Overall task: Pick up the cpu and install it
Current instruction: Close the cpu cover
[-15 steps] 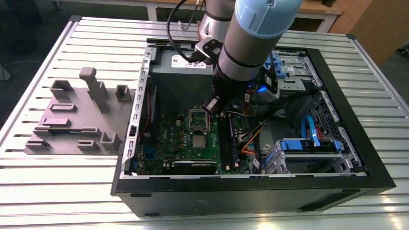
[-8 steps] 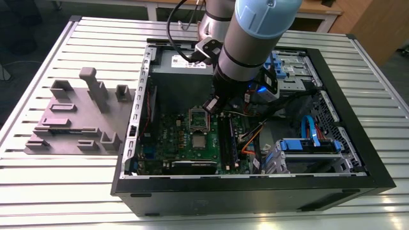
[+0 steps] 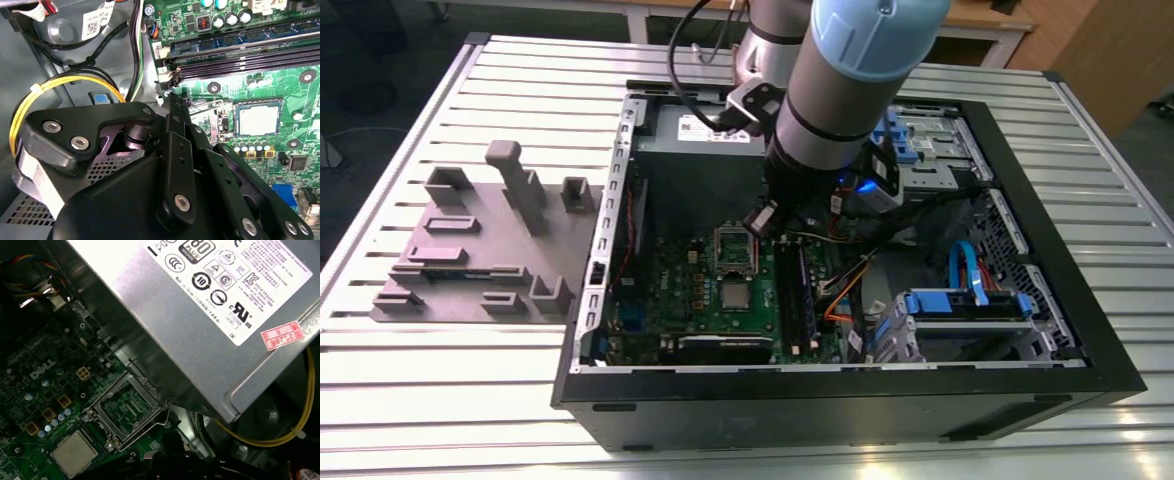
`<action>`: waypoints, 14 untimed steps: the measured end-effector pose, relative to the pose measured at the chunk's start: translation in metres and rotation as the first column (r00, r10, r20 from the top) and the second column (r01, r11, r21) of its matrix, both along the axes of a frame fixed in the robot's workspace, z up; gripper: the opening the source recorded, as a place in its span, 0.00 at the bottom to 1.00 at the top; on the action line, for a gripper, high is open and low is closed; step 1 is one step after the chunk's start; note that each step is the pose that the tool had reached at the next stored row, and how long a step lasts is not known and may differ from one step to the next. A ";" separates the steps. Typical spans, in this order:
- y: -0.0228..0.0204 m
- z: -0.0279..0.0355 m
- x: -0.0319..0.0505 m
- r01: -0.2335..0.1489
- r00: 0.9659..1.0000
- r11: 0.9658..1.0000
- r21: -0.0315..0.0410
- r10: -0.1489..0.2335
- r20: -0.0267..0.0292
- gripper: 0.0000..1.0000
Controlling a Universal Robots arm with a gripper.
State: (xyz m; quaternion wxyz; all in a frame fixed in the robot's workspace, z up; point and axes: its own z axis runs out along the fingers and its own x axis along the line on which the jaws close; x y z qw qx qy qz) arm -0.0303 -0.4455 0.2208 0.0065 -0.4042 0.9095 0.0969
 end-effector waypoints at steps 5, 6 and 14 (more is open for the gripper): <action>0.0015 -0.0029 0.0000 -0.010 1.000 1.000 0.000 0.010 0.001 0.10; 0.0021 -0.0037 0.0000 -0.011 1.000 1.000 0.000 0.011 0.001 0.10; 0.0070 -0.0114 0.0000 -0.016 1.000 1.000 0.005 0.016 0.004 0.10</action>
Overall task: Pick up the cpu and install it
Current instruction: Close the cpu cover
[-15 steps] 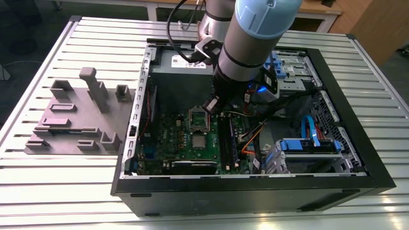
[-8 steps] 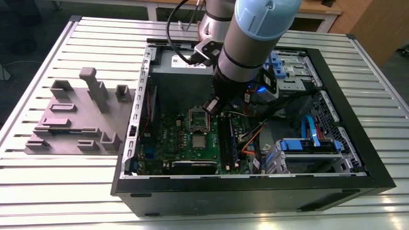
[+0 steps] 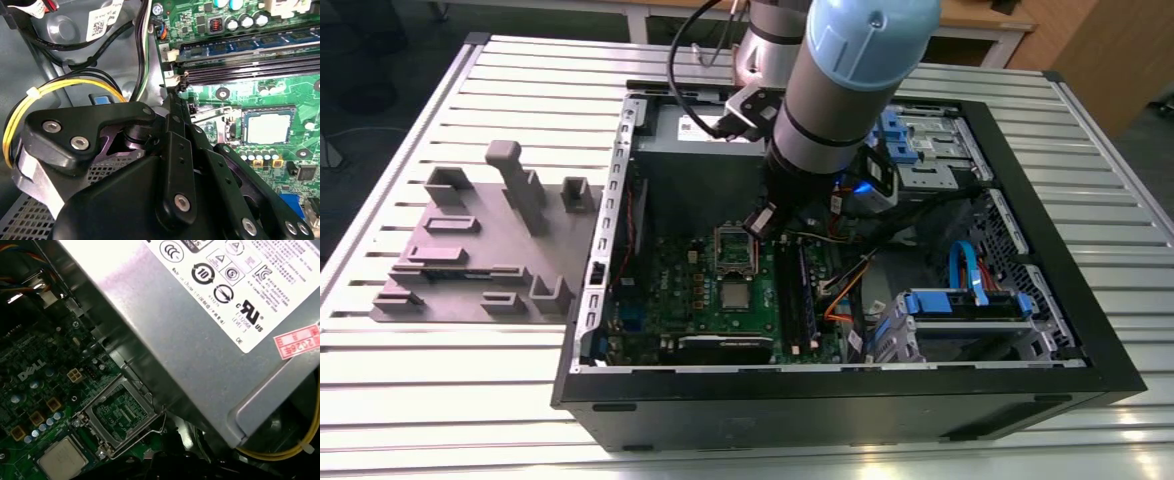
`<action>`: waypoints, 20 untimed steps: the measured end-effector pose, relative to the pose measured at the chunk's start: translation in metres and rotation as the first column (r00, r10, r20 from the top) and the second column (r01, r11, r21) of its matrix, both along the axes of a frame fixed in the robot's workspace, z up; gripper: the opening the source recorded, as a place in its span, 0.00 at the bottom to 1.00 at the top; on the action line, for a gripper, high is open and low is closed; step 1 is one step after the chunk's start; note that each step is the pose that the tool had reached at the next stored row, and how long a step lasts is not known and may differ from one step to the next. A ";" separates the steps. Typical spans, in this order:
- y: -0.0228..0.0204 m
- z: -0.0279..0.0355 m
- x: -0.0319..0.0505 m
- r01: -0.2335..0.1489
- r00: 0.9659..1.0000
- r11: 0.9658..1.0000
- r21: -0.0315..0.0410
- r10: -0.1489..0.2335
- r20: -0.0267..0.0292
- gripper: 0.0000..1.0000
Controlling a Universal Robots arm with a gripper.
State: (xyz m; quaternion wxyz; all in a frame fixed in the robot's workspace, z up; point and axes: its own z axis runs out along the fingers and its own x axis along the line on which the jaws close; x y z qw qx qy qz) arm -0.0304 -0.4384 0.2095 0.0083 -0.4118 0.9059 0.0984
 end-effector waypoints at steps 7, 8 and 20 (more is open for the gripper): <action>0.0061 -0.0056 -0.0001 -0.004 1.000 1.000 0.007 0.004 0.001 0.10; 0.0063 -0.0066 -0.0003 -0.004 1.000 1.000 0.007 0.004 0.001 0.10; 0.0065 -0.0116 -0.0049 -0.019 1.000 1.000 0.008 0.019 0.002 0.10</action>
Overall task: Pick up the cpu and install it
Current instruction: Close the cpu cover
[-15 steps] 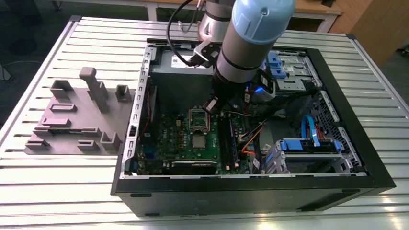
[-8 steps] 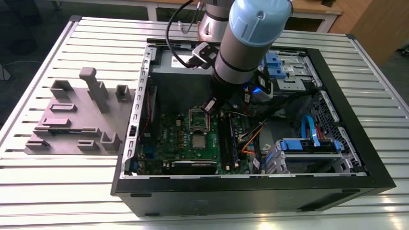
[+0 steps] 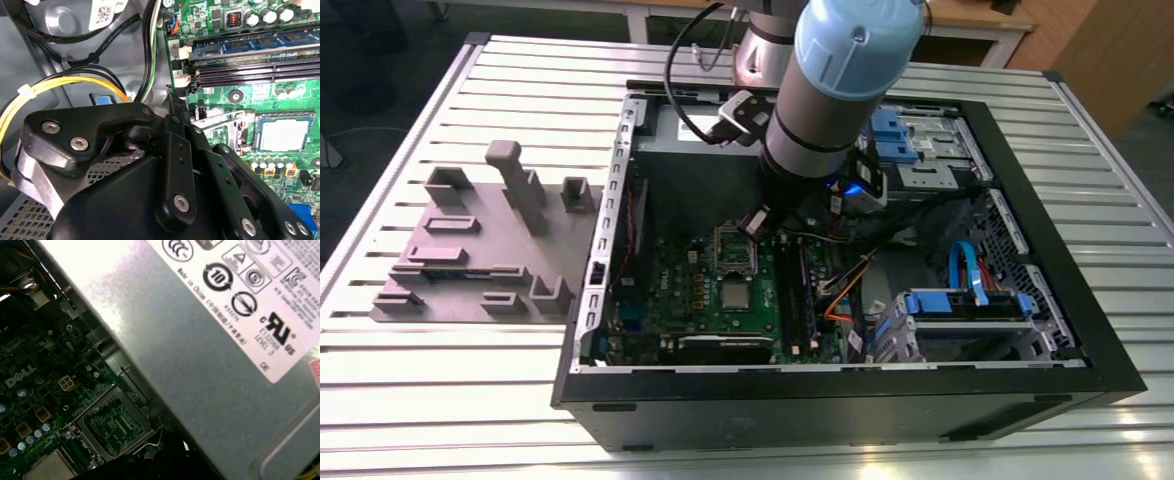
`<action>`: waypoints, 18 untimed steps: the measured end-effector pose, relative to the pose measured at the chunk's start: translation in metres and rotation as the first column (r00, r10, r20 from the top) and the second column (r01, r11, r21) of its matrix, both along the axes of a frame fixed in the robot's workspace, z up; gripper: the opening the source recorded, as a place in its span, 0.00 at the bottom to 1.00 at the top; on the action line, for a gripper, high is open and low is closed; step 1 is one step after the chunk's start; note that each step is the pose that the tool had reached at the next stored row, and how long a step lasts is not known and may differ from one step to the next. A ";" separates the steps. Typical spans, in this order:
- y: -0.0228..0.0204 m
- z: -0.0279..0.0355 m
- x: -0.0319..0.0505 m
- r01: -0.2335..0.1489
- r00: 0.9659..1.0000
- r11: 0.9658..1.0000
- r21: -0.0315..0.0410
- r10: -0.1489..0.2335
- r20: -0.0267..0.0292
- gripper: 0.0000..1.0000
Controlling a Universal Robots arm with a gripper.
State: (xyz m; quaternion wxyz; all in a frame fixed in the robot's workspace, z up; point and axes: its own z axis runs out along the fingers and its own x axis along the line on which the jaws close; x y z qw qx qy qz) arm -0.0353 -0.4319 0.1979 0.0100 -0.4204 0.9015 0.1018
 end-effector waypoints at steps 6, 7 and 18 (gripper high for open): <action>0.0000 0.0030 -0.0002 0.000 1.000 1.000 -0.005 0.000 -0.001 0.10; 0.0000 0.0030 -0.0003 0.000 1.000 1.000 -0.006 0.000 -0.001 0.10; 0.0000 0.0057 -0.0022 0.000 1.000 1.000 -0.011 0.000 -0.002 0.10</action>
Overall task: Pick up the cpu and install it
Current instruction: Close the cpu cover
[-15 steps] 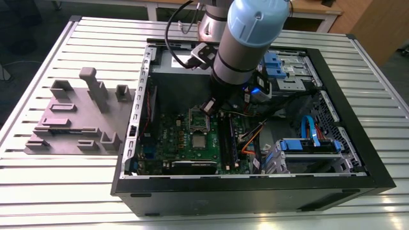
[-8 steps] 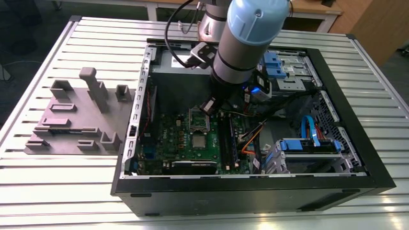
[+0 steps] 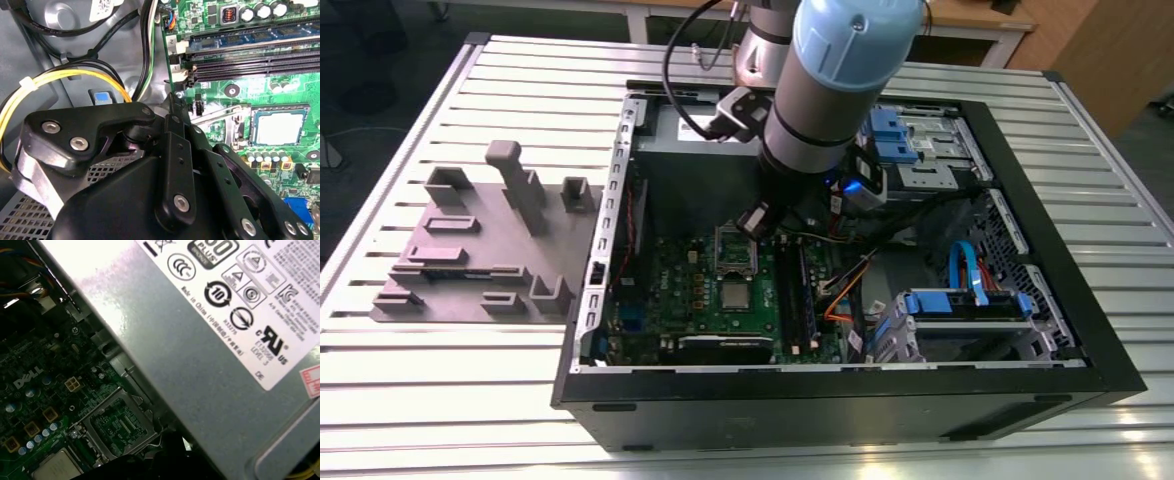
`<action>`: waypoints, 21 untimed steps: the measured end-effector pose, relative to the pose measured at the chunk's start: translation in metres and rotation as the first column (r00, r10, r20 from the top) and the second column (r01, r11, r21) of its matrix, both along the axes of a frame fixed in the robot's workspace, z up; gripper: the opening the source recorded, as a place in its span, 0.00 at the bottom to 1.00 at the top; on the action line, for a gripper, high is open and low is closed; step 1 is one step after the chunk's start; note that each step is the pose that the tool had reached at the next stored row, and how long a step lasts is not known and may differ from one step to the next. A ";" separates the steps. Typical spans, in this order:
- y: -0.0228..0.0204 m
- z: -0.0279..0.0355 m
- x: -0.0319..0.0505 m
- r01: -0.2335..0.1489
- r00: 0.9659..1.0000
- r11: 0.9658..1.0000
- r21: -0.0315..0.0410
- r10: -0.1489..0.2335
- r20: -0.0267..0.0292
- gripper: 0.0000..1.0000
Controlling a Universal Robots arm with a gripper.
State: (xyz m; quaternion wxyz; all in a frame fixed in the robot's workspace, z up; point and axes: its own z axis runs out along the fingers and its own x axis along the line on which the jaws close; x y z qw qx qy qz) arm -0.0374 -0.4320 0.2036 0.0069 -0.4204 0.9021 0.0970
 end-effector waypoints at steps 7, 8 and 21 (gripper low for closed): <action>0.0000 0.0021 -0.0002 0.000 1.000 1.000 -0.003 0.000 -0.004 0.10; 0.0000 0.0024 -0.0002 0.000 1.000 1.000 -0.003 0.000 -0.005 0.10; 0.0000 0.0039 -0.0002 0.000 1.000 1.000 -0.004 0.000 -0.009 0.10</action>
